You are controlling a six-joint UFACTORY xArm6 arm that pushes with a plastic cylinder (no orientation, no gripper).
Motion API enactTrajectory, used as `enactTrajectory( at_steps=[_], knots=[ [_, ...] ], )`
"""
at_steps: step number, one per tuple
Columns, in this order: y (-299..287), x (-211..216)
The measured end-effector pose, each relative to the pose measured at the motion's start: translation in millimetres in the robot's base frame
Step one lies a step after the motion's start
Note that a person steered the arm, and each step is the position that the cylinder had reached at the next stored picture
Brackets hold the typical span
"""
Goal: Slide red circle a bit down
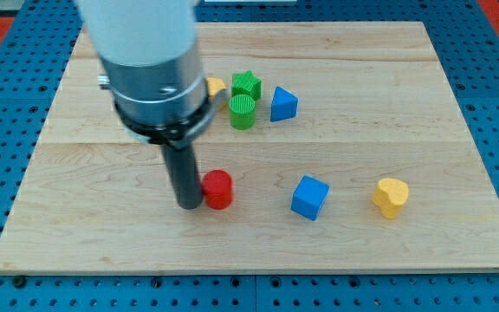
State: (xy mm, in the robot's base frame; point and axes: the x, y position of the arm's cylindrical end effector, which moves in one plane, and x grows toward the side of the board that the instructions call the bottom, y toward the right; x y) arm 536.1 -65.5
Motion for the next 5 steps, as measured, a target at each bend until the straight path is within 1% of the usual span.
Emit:
enactTrajectory(
  at_steps=[1, 2, 3, 4, 5],
  knots=[
    [-14.6, 1.5],
    [-51.5, -17.9],
    [0.3, -49.8],
    [43.4, -51.9],
    [30.1, -51.3]
  ],
)
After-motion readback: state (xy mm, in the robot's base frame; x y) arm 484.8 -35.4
